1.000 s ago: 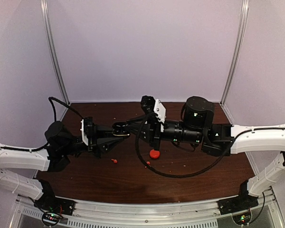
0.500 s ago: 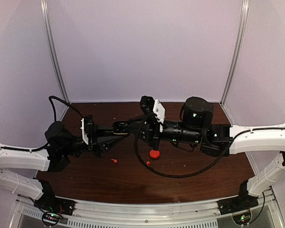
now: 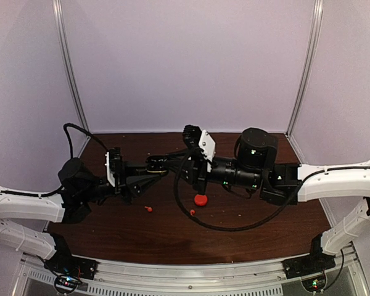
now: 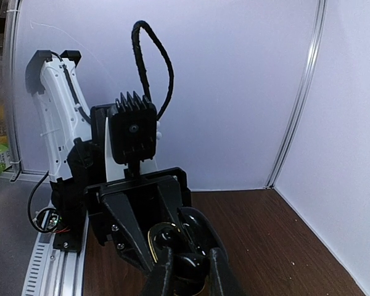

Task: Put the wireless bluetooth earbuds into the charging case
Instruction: Insert the right earbud into the right side groove of the charging case.

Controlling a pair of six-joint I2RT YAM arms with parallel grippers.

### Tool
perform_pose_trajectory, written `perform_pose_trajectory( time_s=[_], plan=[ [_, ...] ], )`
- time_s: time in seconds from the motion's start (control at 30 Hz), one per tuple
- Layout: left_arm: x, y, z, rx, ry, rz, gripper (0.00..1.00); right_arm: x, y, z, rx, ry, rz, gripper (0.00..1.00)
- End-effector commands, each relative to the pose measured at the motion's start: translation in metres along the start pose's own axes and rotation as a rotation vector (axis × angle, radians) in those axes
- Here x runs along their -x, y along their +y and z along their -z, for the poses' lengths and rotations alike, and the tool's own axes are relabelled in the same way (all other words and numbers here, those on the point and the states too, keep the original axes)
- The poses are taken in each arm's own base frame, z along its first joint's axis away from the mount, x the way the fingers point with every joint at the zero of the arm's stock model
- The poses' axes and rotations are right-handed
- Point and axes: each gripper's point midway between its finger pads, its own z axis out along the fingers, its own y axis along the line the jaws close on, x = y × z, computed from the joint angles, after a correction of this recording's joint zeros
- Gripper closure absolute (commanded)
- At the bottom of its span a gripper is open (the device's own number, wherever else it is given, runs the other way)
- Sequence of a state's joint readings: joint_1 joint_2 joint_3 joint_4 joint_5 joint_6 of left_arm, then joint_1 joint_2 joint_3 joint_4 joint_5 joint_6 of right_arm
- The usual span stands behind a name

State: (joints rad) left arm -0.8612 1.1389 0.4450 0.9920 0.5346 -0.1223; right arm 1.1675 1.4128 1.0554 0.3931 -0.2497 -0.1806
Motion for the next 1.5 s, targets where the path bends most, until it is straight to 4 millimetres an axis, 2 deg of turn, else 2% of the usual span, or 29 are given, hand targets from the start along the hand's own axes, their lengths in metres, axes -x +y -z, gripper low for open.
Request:
perform_pose_trajectory(
  time_s=[0.0, 0.5, 0.77, 1.03, 1.23, 1.47],
  plan=[
    [0.034, -0.002, 0.003, 0.002, -0.114, -0.054, 1.0, -0.023, 0.0, -0.001, -0.024, 0.067, 0.001, 0.86],
    [0.033, -0.002, 0.004, 0.005, -0.111, -0.054, 1.0, -0.034, 0.001, -0.011, -0.015, 0.085, -0.005, 0.86],
    [0.036, 0.004, 0.007, 0.049, -0.125, -0.042, 1.0, -0.034, 0.005, -0.012, 0.005, 0.085, -0.013, 0.86],
    [0.039, 0.01, 0.009, 0.086, -0.138, -0.028, 1.0, -0.043, 0.013, -0.008, 0.042, 0.102, -0.007, 0.86],
    [0.04, 0.009, 0.009, 0.082, -0.141, -0.028, 1.0, -0.048, 0.007, -0.009, 0.009, 0.114, 0.001, 0.87],
    [0.041, 0.009, 0.008, 0.076, -0.14, -0.032, 1.0, -0.055, -0.009, -0.015, -0.082, 0.152, -0.002, 0.87]
  ],
)
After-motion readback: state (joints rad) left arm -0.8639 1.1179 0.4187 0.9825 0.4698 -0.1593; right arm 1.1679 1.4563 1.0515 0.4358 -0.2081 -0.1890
